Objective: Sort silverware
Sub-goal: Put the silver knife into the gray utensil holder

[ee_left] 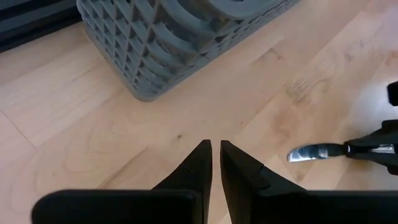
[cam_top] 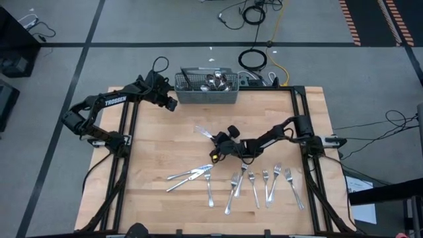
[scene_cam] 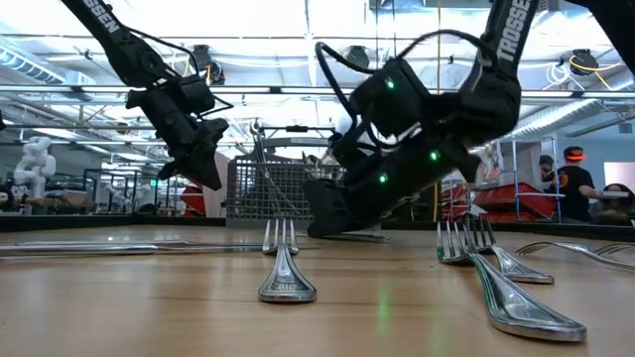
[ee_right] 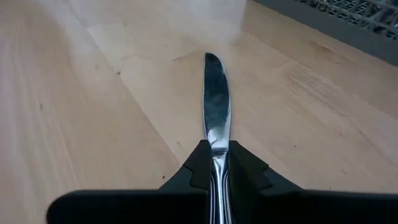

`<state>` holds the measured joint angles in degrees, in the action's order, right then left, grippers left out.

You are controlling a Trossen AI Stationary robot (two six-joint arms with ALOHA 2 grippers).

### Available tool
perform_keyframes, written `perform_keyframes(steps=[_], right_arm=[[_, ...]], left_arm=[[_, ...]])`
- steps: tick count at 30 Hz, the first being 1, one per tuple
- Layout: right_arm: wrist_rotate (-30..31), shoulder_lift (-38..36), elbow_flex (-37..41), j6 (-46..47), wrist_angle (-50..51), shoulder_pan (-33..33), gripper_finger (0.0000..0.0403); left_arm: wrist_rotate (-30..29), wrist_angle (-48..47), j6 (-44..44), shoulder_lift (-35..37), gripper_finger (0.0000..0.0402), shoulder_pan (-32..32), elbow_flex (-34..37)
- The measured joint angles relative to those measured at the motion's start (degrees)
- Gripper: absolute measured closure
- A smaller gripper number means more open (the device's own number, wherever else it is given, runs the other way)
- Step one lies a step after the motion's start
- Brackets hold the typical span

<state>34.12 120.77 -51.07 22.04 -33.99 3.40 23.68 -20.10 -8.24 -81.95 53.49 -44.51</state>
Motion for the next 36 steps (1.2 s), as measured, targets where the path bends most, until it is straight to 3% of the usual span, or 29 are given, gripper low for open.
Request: perform_keyframes(steps=[7, 15, 20, 29, 36], right_arm=[[0.42, -2.84, -7.38, -5.25, 12.68, 0.02, 0.0397], [-1.53, -4.56, -10.6, 2.41, 18.16, 0.48, 0.0399], [-1.48, -9.57, -9.57, 2.93, 20.75, 3.68, 0.0359], [4.91, -13.9, 4.87, 24.11, 21.72, 11.26, 0.0255], [7.98, -12.85, 8.79, 18.3, 16.55, 10.32, 0.0202]], left_arm=[[0.02, 0.09, -0.23, 0.0, 0.036, 0.0, 0.0], [0.21, -0.33, 1.63, 0.0, 0.036, 0.0, 0.0], [0.28, -1.34, 3.21, 0.0, 0.036, 0.0, 0.0], [0.44, -1.4, 4.54, 0.0, 0.036, 0.0, 0.0], [0.26, -0.94, 4.29, 0.0, 0.036, -0.02, 0.0]])
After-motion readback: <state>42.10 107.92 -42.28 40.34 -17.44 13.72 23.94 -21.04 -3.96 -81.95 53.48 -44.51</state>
